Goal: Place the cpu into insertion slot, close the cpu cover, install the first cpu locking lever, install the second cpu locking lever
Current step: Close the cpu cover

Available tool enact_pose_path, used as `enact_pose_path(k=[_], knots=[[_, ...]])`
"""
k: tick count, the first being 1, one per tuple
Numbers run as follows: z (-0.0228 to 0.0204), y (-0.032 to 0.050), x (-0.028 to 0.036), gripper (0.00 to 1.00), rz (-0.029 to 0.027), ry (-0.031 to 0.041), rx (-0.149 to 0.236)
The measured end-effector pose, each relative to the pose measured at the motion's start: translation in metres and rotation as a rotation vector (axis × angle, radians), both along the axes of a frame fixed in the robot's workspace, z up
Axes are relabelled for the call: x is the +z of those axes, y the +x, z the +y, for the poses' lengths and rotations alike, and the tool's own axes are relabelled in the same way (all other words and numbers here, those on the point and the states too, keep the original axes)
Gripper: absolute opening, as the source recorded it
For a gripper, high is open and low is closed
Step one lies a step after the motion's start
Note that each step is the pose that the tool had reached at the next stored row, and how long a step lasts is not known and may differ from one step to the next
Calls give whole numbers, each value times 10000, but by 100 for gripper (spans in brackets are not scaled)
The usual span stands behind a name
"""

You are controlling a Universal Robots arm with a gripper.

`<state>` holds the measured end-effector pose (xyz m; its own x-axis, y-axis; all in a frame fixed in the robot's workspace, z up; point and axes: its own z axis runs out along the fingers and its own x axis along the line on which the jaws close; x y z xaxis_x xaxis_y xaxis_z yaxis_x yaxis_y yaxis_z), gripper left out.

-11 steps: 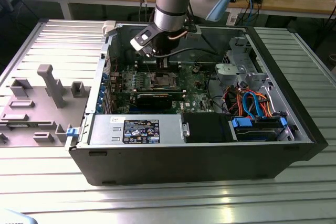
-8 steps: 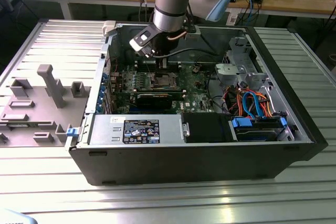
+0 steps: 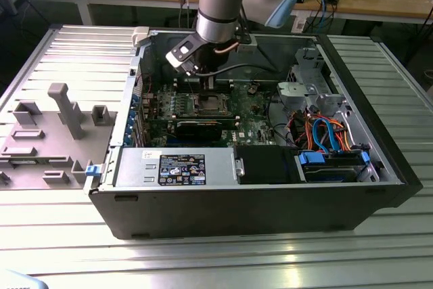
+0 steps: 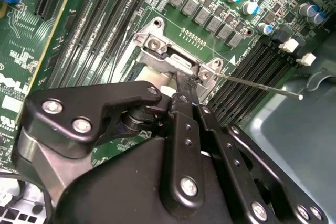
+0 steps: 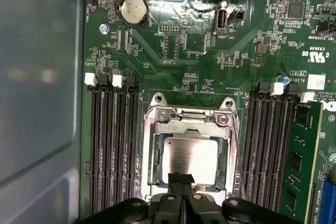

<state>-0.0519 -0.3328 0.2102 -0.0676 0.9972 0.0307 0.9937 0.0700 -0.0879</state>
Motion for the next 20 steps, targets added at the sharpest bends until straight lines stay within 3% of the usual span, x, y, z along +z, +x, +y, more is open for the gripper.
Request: enact_pose_path(k=[11,16,20], knots=[[-1,-13,-64,11,5,-1,-1],[0,187,-51,11,18,5,2],[-1,205,21,11,27,1,0]])
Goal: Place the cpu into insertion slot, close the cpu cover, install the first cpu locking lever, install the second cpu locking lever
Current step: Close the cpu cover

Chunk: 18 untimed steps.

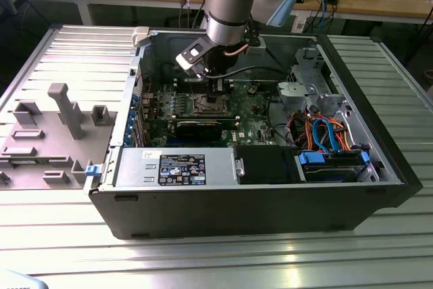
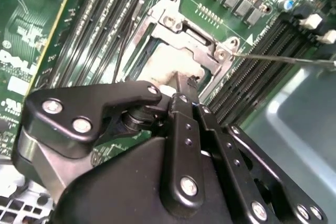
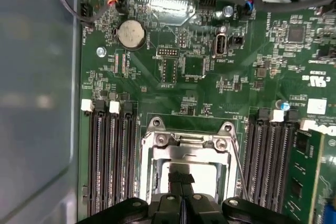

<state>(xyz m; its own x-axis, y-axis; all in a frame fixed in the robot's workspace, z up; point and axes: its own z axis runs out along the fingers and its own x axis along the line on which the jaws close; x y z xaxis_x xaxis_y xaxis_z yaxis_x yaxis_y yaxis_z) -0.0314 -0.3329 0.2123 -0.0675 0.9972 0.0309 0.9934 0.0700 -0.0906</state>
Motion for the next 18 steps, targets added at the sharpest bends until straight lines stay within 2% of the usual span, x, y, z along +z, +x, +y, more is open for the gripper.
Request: enact_pose_path(k=[4,13,18], knots=[[0,0,171,11,0,-1,1],[0,0,306,11,0,-1,1],[0,0,409,11,0,-1,0]])
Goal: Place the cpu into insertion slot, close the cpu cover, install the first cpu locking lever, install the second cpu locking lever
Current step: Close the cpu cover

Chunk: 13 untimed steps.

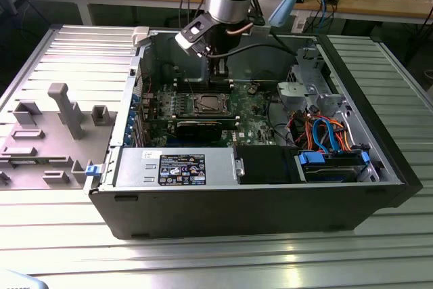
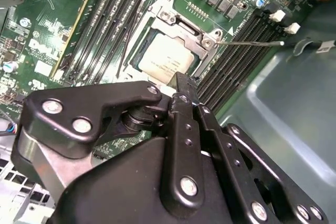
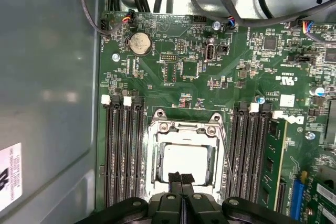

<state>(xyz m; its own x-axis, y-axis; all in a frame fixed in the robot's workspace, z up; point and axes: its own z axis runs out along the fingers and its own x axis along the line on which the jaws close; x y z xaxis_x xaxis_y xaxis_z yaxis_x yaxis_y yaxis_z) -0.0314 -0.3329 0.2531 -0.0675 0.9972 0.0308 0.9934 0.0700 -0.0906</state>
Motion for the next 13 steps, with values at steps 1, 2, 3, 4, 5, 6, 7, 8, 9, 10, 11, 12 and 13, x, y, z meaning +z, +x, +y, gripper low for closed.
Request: enact_pose_path(k=[1,2,3,4,5,6,7,8,9,10,11,12,13], knots=[[0,0,22,11,0,0,1],[0,0,40,11,0,0,0],[0,0,63,11,0,0,1],[0,0,81,11,-1,1,0],[0,0,123,11,1,-1,0],[0,0,143,11,0,-1,0],[0,0,157,11,0,0,0],[0,0,178,11,0,0,1],[0,0,188,11,0,1,1],[0,0,199,11,0,-1,0],[0,0,199,11,-1,1,1],[0,0,199,11,-1,3,1],[0,0,199,11,-1,3,1]])
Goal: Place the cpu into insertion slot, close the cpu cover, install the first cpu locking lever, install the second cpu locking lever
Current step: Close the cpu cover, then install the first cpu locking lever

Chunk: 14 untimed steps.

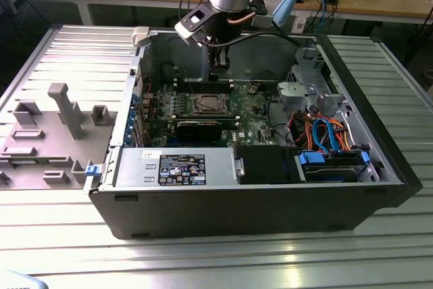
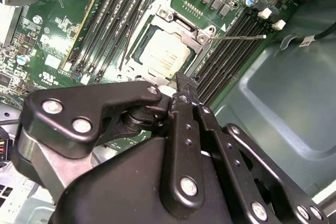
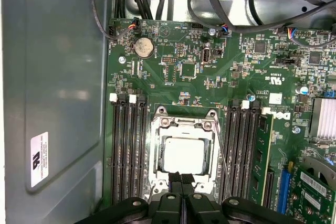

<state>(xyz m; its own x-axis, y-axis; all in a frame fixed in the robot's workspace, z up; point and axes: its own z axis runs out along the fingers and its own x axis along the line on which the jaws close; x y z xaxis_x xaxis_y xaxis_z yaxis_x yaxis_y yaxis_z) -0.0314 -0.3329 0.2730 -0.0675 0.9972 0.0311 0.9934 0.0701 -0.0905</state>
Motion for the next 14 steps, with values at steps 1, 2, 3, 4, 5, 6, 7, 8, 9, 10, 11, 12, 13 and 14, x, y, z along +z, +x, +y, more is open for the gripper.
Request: enact_pose_path(k=[1,2,3,4,5,6,7,8,9,10,11,12,13,14], knots=[[0,0,1,11,1,-3,0],[0,0,2,11,1,-3,0],[0,0,2,11,1,-3,0],[0,0,3,11,1,-2,0],[0,0,3,11,1,-2,0],[0,0,3,11,1,-3,0],[0,0,4,11,1,-2,0],[0,0,4,11,1,-2,0],[0,0,5,11,1,-3,0],[0,0,5,11,1,-2,14],[-1,0,6,11,2,-4,78],[-1,0,6,11,2,-5,112],[-1,0,5,11,2,-4,172],[0,0,5,11,1,-2,210]])
